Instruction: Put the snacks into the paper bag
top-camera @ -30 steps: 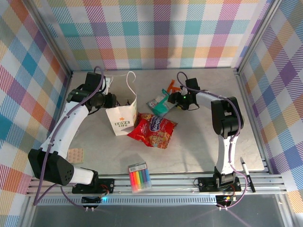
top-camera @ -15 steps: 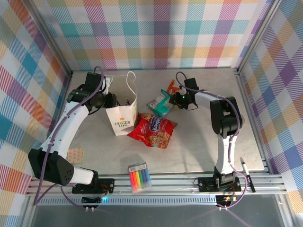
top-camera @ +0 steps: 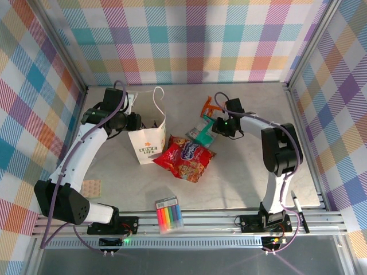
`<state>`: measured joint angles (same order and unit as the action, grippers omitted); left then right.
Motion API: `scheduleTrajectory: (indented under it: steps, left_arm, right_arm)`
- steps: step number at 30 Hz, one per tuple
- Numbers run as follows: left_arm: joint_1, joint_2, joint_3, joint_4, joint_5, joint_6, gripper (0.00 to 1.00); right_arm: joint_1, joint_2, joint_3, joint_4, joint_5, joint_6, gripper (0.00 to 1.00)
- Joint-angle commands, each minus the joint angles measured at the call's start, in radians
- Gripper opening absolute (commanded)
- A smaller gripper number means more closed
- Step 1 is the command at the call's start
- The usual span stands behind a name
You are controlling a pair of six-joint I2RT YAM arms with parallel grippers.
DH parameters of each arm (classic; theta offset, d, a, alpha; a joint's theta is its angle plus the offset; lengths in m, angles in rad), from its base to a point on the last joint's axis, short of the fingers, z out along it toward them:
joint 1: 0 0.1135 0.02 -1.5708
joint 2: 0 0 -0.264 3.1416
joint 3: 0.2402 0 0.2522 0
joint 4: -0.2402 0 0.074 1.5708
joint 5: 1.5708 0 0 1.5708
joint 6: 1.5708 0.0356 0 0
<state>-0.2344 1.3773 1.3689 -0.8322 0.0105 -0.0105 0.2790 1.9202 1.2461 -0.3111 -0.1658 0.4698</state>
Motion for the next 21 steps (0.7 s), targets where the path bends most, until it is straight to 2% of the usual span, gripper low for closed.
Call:
scheduleTrajectory:
  steps: [1, 8, 21]
  left_arm:
    - [-0.014, -0.024, -0.017, 0.012, 0.021, -0.009, 0.37]
    - [-0.014, -0.032, -0.022, 0.018, 0.034, -0.017, 0.37]
    - [-0.014, -0.036, -0.01, 0.016, 0.042, -0.017, 0.37]
  right_arm:
    - [-0.006, -0.051, -0.041, -0.098, 0.108, -0.045, 0.25]
    - [-0.037, -0.072, -0.086, -0.13, 0.141, -0.051, 0.27]
    - [-0.04, -0.118, -0.165, -0.101, 0.056, 0.013, 0.59]
